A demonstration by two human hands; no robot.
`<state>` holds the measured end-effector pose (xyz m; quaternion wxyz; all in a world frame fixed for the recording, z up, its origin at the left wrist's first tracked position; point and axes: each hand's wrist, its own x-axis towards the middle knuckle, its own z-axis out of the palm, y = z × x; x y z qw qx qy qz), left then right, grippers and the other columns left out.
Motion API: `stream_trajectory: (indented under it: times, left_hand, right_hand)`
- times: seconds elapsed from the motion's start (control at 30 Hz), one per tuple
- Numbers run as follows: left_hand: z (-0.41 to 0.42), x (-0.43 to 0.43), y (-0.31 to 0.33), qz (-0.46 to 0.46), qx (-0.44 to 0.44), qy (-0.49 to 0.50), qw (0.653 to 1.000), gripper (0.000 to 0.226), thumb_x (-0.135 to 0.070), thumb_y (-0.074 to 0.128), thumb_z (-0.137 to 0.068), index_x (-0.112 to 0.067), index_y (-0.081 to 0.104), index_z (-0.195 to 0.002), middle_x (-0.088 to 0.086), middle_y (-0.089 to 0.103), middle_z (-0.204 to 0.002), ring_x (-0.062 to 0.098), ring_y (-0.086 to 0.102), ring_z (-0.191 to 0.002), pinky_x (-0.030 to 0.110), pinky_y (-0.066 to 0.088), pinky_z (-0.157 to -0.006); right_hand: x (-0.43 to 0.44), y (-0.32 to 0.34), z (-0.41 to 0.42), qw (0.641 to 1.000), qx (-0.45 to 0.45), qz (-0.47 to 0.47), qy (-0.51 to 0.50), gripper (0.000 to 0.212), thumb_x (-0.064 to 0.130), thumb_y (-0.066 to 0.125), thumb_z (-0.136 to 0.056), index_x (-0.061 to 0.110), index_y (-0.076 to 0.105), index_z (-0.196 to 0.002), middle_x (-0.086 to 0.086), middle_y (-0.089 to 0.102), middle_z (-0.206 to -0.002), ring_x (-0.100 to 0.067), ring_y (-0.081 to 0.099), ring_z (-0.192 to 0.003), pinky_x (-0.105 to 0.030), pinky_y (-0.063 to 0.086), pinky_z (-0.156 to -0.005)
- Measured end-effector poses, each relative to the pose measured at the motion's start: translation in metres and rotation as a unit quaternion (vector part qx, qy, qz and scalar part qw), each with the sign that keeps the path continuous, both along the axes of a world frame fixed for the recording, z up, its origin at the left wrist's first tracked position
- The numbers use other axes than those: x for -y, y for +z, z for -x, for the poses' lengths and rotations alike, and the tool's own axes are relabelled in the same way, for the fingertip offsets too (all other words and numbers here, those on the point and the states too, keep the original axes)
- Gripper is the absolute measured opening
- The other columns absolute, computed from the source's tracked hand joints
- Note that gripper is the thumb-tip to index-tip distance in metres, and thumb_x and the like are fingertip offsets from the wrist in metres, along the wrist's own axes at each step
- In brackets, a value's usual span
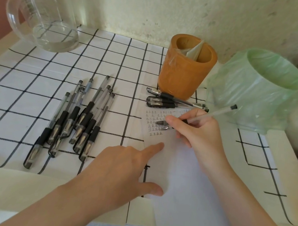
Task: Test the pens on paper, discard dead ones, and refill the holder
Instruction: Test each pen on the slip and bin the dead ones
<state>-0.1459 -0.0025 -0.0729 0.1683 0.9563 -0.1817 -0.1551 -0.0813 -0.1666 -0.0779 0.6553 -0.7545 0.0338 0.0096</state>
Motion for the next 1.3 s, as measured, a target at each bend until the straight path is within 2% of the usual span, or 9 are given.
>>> stream_trajectory:
  times: [0.1, 0.2, 0.23, 0.4, 0.53, 0.77, 1.07, 1.17, 1.3]
  left_hand:
    - [0.0, 0.0, 0.0, -0.001, 0.003, 0.0, 1.0, 0.083, -0.071, 0.048, -0.075, -0.048, 0.003, -0.141, -0.009, 0.056, -0.086, 0.011, 0.052, -0.082, 0.024, 0.041, -0.073]
    - [0.0, 0.0, 0.0, -0.002, 0.002, -0.002, 1.0, 0.083, -0.07, 0.048, -0.075, -0.047, 0.004, -0.141, -0.01, 0.054, -0.084, 0.011, 0.05, -0.079, 0.024, 0.039, -0.071]
    - [0.0, 0.0, 0.0, -0.002, 0.002, -0.003, 1.0, 0.082, -0.07, 0.048, -0.075, -0.046, 0.005, -0.141, -0.01, 0.053, -0.083, 0.011, 0.049, -0.077, 0.024, 0.038, -0.069]
    - [0.0, 0.0, 0.0, 0.0, 0.001, -0.002, 1.0, 0.082, -0.07, 0.048, -0.075, -0.047, 0.005, -0.141, -0.01, 0.053, -0.082, 0.01, 0.047, -0.076, 0.023, 0.036, -0.068]
    - [0.0, 0.0, 0.0, 0.004, -0.006, 0.0, 1.0, 0.082, -0.069, 0.049, -0.075, -0.047, 0.005, -0.141, -0.009, 0.056, -0.082, 0.009, 0.049, -0.075, 0.023, 0.037, -0.067]
    - [0.0, 0.0, 0.0, -0.001, -0.006, -0.001, 1.0, 0.082, -0.069, 0.049, -0.076, -0.047, 0.005, -0.141, -0.009, 0.055, -0.082, 0.01, 0.047, -0.073, 0.023, 0.033, -0.063]
    - [-0.001, 0.001, 0.0, -0.003, -0.009, 0.0, 1.0, 0.082, -0.069, 0.049, -0.076, -0.046, 0.005, -0.142, -0.009, 0.054, -0.08, 0.01, 0.046, -0.072, 0.023, 0.033, -0.062]
    - [-0.001, 0.001, 0.0, -0.008, -0.005, -0.002, 1.0, 0.083, -0.07, 0.048, -0.076, -0.046, 0.004, -0.142, -0.009, 0.054, -0.08, 0.01, 0.046, -0.071, 0.023, 0.033, -0.062]
    - [-0.001, 0.001, -0.001, -0.007, -0.003, -0.003, 1.0, 0.083, -0.07, 0.048, -0.075, -0.046, 0.004, -0.142, -0.009, 0.056, -0.082, 0.009, 0.047, -0.072, 0.022, 0.034, -0.064]
  right_hand:
    - [-0.003, -0.007, -0.002, 0.999, 0.027, 0.01, -0.019, 0.025, 0.005, 0.073, -0.079, 0.01, 0.05, -0.07, 0.003, 0.05, -0.043, -0.013, 0.043, -0.037, -0.018, 0.035, -0.04]
    - [-0.004, -0.007, -0.002, 1.0, 0.029, -0.001, 0.001, 0.008, 0.009, 0.064, -0.087, 0.002, 0.061, -0.084, -0.007, 0.056, -0.046, -0.015, 0.05, -0.039, -0.014, 0.033, -0.039]
    - [-0.004, -0.007, -0.002, 0.999, 0.03, -0.002, 0.012, 0.014, 0.013, 0.063, -0.089, -0.001, 0.064, -0.084, -0.011, 0.059, -0.048, -0.014, 0.052, -0.04, -0.012, 0.033, -0.04]
    - [-0.006, -0.013, -0.008, 0.997, 0.073, 0.035, -0.018, 0.044, 0.025, 0.072, -0.082, 0.005, 0.047, -0.053, -0.008, 0.042, -0.042, -0.018, 0.037, -0.041, -0.026, 0.033, -0.047]
    - [-0.009, -0.021, -0.011, 0.987, 0.118, 0.092, -0.055, 0.042, 0.015, 0.067, -0.086, -0.004, 0.048, -0.054, -0.02, 0.046, -0.049, -0.015, 0.039, -0.047, -0.022, 0.034, -0.05]
    - [-0.012, -0.026, -0.01, 0.982, 0.137, 0.122, -0.037, 0.036, 0.004, 0.062, -0.085, -0.003, 0.048, -0.052, -0.013, 0.044, -0.047, -0.008, 0.037, -0.047, -0.014, 0.033, -0.05]
    - [-0.011, -0.029, -0.011, 0.98, 0.15, 0.13, -0.024, 0.035, 0.009, 0.062, -0.086, -0.008, 0.051, -0.058, -0.029, 0.055, -0.059, -0.036, 0.051, -0.055, -0.029, 0.039, -0.053]
    - [-0.012, -0.027, -0.01, 0.979, 0.15, 0.137, -0.02, 0.034, 0.008, 0.062, -0.086, -0.007, 0.051, -0.057, -0.024, 0.053, -0.053, -0.021, 0.045, -0.049, -0.021, 0.036, -0.051]
    - [-0.012, -0.028, -0.01, 0.979, 0.145, 0.142, -0.022, 0.037, 0.004, 0.062, -0.085, 0.003, 0.047, -0.052, 0.007, 0.041, -0.042, -0.003, 0.037, -0.042, -0.011, 0.031, -0.048]
